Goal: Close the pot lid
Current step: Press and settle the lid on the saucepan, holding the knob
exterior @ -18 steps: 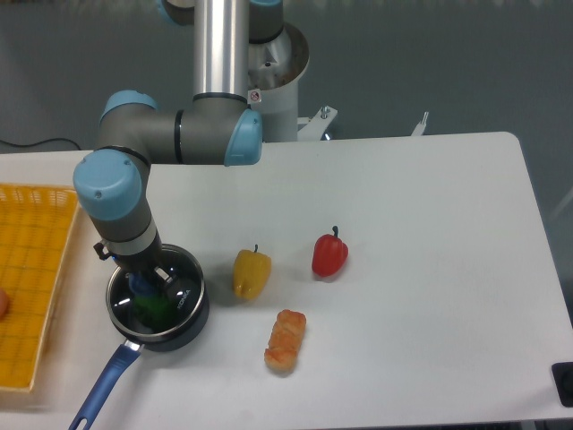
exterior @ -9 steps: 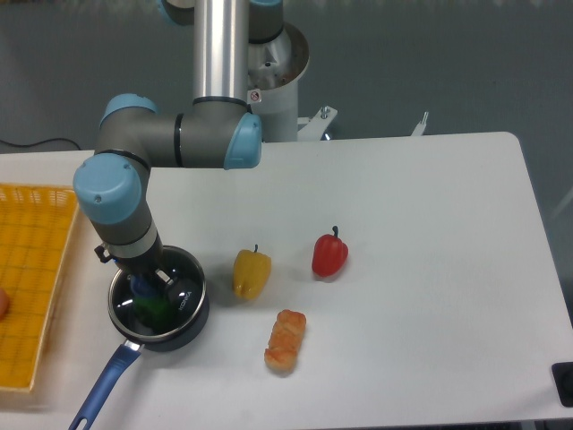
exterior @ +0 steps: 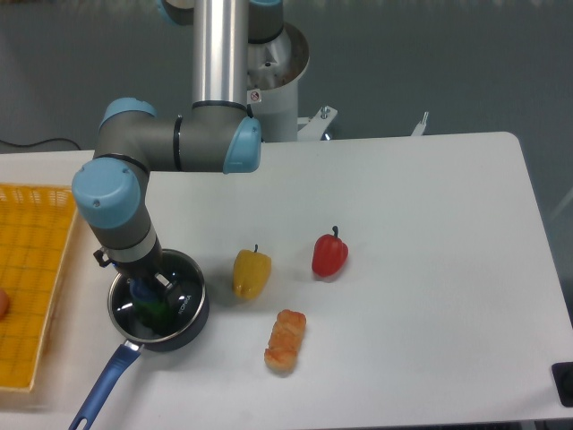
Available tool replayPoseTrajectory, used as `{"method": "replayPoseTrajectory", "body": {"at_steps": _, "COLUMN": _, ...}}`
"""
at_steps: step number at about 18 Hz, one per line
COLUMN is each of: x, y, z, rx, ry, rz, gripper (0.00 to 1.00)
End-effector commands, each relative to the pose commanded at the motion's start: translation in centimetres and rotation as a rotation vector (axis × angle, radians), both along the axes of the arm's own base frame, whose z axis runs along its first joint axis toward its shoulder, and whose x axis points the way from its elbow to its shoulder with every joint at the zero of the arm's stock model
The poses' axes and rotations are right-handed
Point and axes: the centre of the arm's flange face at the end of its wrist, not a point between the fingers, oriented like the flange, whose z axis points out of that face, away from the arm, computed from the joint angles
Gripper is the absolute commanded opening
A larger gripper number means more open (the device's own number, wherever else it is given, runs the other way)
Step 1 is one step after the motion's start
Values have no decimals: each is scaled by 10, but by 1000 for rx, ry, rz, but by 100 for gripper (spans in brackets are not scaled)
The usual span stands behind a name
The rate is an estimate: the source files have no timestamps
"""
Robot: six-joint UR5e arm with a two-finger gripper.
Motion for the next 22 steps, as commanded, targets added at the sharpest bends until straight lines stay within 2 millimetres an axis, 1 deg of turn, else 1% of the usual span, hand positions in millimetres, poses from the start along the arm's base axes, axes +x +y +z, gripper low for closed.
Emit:
{"method": "replayPoseTrajectory", "body": {"at_steps": 9, "x": 1, "y": -1, "z": -3, "rx": -5, "ry": -1, "rz": -3, "gripper": 61}}
{"method": "replayPoseTrajectory", "body": {"at_steps": 11, "x": 1, "y": -1, "z": -7, "rx": -12, "ry": -3, "rz": -3, "gripper": 61}}
{"method": "replayPoseTrajectory", "body": {"at_steps": 13, "x": 1, "y": -1, "z": -7, "rx": -13, "ry": -1, "rz": -1, "gripper": 61}}
{"method": "replayPoseTrajectory", "body": {"at_steps": 16, "x": 7, "y": 0, "z": -7, "rx": -15, "ry": 3, "rz": -12, "gripper": 61}}
{"method": "replayPoseTrajectory", "body": {"at_steps": 17, "x": 7, "y": 0, "z": -8, "rx": -16, "ry": 2, "rz": -12, "gripper": 65}}
{"method": "replayPoseTrajectory", "body": {"at_steps": 20, "x": 7, "y": 0, "z": -7, "rx": -15, "ry": 3, "rz": -19, "gripper": 91}}
{"method": "replayPoseTrajectory", "body": {"at_steps": 21, "x": 7, "y": 0, "z": -7, "rx": -15, "ry": 4, "rz": -21, "gripper": 96}}
{"method": "replayPoseTrajectory", "body": {"at_steps": 22, "x": 7, "y": 0, "z": -7, "rx": -14, "ry": 4, "rz": -21, "gripper": 99}}
